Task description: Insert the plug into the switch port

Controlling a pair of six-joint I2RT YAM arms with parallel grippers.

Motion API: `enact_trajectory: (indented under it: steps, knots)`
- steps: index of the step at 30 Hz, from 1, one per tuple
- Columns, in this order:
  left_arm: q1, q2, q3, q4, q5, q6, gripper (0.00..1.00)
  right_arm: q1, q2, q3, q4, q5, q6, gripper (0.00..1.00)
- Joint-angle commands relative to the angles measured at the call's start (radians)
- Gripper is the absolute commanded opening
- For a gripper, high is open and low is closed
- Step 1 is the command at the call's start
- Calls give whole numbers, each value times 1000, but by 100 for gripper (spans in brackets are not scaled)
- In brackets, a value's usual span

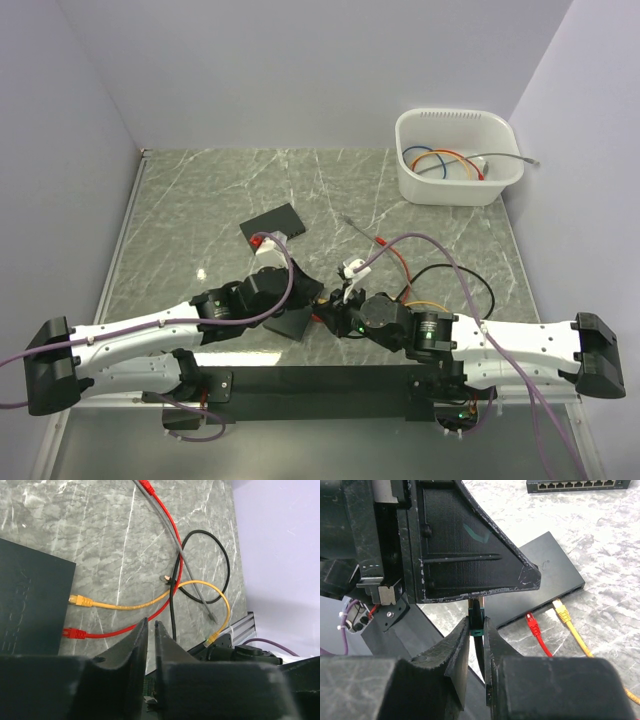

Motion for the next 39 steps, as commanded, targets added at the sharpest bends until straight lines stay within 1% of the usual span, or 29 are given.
enact_trajectory:
  steps: [1,2,3,4,6,7,10,13,14,16,17,20,25,32,39]
  knots:
    - [-5,-3,8,-15,-7,-19,17,1,-41,10,11,41,15,3]
    - [-6,-3,-3,-15,-7,-25,30,1,-42,11,0,44,18,2]
    - [-5,-3,-26,-16,-6,-30,35,1,-46,11,-18,49,22,1]
    - [-5,-3,-38,-15,-7,-32,45,0,-48,5,-24,54,25,0]
    - [-6,1,-56,-41,-15,-30,52,1,-49,-2,-48,66,43,0]
    - [-3,3,-60,-52,-29,-27,57,1,-48,-9,-56,72,51,0]
    - [16,-9,-84,-84,-36,-21,63,1,-34,-22,-90,83,97,0]
    - [75,-61,-127,-70,-6,-1,64,1,-8,-33,-116,80,133,0]
    - [114,-89,-139,-67,14,7,65,1,1,-35,-124,78,141,0]
    - [160,-106,-170,-55,49,26,65,1,46,-32,-148,77,163,0]
    - [208,-117,-176,-50,63,46,65,1,81,-30,-153,72,169,0]
    - [272,-124,-188,-47,99,83,64,1,154,-21,-164,58,186,0]
    - [332,-120,-208,-4,137,120,64,3,230,-24,-139,28,204,0]
    - [411,-49,-251,85,223,146,63,15,336,17,-125,0,184,0]
    - [449,8,-316,258,286,175,63,49,431,59,-136,24,183,0]
